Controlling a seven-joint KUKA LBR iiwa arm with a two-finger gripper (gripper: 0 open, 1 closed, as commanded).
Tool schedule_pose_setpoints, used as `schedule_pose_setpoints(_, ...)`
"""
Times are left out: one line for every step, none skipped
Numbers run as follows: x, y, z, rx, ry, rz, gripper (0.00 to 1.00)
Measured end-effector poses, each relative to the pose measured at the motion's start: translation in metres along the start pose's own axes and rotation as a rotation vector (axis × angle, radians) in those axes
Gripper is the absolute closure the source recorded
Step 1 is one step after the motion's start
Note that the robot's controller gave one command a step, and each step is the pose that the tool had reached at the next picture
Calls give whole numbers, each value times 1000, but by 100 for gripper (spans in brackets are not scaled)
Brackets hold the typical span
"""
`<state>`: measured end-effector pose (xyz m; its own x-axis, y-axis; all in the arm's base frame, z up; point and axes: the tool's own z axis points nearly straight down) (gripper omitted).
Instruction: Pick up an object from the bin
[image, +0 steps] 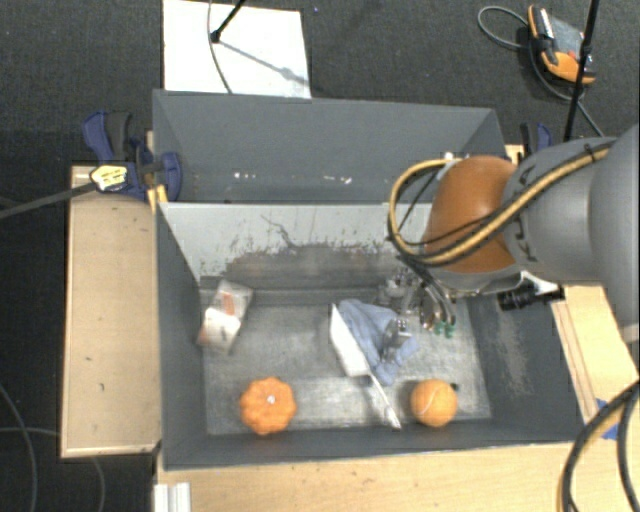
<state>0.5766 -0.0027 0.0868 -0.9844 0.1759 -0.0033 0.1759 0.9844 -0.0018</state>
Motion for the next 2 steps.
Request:
schedule_pose_setpoints(2, -1, -4, -2, -4, 1, 100)
schedule_pose_setpoints(2, -1, -4, -2, -4, -1, 100)
